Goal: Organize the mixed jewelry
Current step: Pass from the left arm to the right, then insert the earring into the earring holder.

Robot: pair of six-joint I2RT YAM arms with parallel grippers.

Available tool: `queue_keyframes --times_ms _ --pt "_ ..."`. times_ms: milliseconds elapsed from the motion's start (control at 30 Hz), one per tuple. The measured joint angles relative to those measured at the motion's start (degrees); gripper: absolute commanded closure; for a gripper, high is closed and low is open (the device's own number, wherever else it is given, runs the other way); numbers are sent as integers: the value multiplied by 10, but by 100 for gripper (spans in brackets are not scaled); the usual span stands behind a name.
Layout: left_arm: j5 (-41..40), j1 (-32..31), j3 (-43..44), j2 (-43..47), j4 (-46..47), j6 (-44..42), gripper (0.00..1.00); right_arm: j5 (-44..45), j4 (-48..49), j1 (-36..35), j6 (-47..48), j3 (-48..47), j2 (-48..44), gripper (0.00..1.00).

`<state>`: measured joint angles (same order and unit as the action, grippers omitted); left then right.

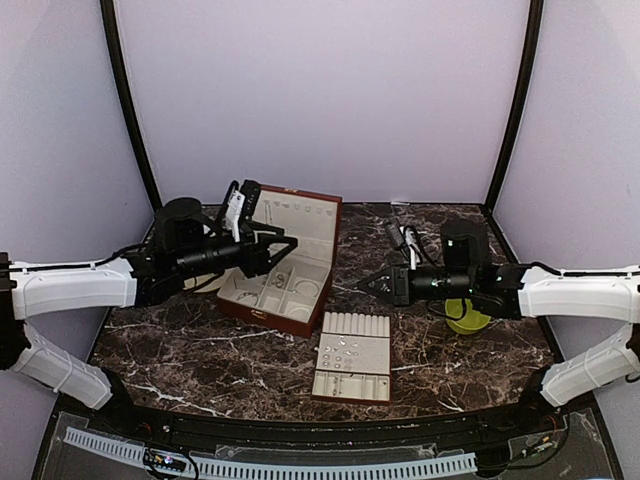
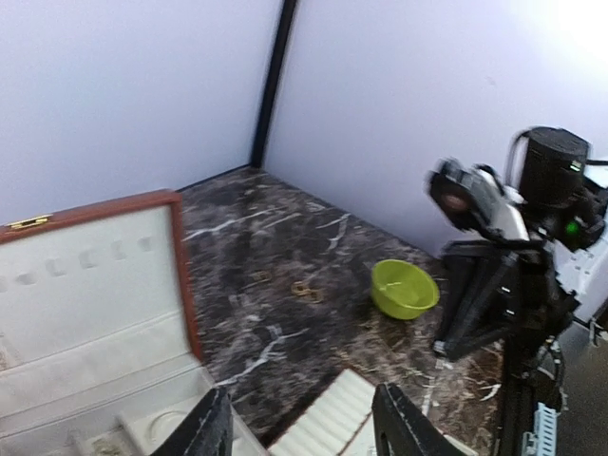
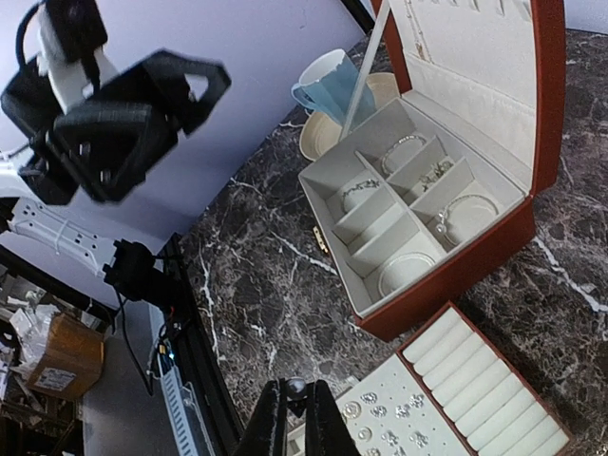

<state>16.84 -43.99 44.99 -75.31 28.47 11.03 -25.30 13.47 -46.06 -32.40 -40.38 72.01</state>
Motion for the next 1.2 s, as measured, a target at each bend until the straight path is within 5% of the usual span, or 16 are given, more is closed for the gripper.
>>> queue_keyframes --times_ms 267,500,1200 --pt "-24 129 81 27 -189 -44 47 46 -78 -65 63 20 15 95" --pt "-62 188 101 41 -258 -88 46 89 -111 -105 98 21 85 97" --pt "-103 191 75 70 -266 -143 45 182 -166 -136 138 10 139 98"
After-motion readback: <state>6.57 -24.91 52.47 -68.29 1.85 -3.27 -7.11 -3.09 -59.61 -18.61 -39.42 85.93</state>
